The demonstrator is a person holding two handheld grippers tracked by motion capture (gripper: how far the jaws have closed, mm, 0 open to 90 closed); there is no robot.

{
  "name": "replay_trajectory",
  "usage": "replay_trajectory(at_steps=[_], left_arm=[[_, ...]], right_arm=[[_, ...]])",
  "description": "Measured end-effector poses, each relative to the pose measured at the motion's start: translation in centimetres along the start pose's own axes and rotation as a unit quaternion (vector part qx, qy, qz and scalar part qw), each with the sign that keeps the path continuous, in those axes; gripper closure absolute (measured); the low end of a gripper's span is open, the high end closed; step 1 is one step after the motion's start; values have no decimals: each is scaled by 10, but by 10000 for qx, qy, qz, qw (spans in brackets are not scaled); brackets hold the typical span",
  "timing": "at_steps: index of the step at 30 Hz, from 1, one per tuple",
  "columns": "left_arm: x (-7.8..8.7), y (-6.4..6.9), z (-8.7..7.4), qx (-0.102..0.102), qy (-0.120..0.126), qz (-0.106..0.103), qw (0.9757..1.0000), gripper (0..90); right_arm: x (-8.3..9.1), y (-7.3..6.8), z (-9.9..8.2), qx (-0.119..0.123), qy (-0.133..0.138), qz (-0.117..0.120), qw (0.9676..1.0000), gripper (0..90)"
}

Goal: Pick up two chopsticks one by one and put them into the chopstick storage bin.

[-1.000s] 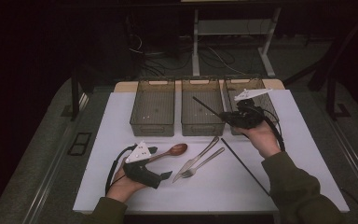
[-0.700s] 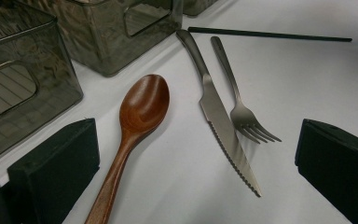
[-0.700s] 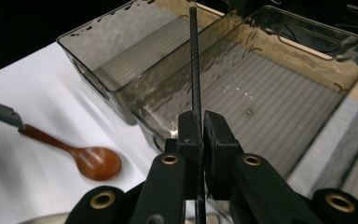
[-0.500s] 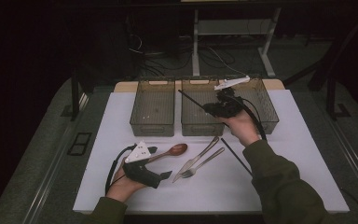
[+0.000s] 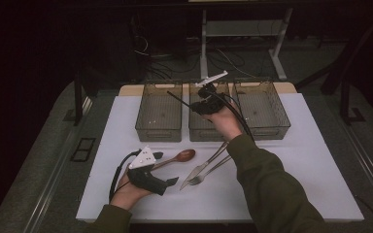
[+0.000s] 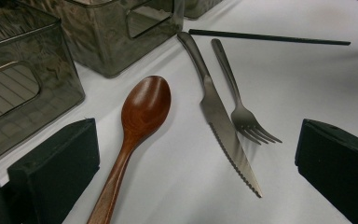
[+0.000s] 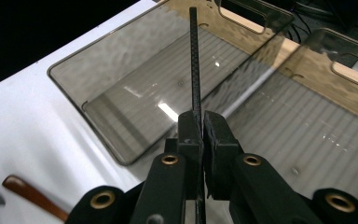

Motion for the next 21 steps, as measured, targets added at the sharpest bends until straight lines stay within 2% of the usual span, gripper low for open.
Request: replay_trajectory(at_steps=[5, 6, 8, 9, 11, 15, 21], left_arm=[[0, 0, 1, 0, 23, -5, 10000, 0], [0, 1, 1, 20, 55, -9, 10000, 0], [0, 1, 1, 23, 61, -16, 10000, 0], [0, 1, 1, 24, 61, -26, 10000, 0], [0, 1, 1, 21, 50, -28, 10000, 0], [1, 0, 2, -8, 70, -31, 10000, 0], [1, 1, 1, 5, 69, -40, 10000, 0]], right_arm=[[-17, -12, 9, 23, -93, -3, 10000, 851], [-24, -16, 11, 39, -139, 6, 9999, 851], [-28, -18, 12, 34, -175, -8, 9998, 851], [-37, -22, 13, 33, -222, 4, 9997, 851], [-41, -23, 13, 35, -261, -13, 9997, 851], [-61, -33, 13, 0, -416, -44, 9991, 851], [-79, -42, 13, 35, -516, -71, 9986, 850]])
Point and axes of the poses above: each handheld gripper's, and its own axes: x roughly backward along the jaws, z roughly out of its top, y roughly to its right, the point moved 10 cm from there along -x, roughly forward along the jaws, and after that the axes turned 12 degrees about -z, right-handed, at the moved point
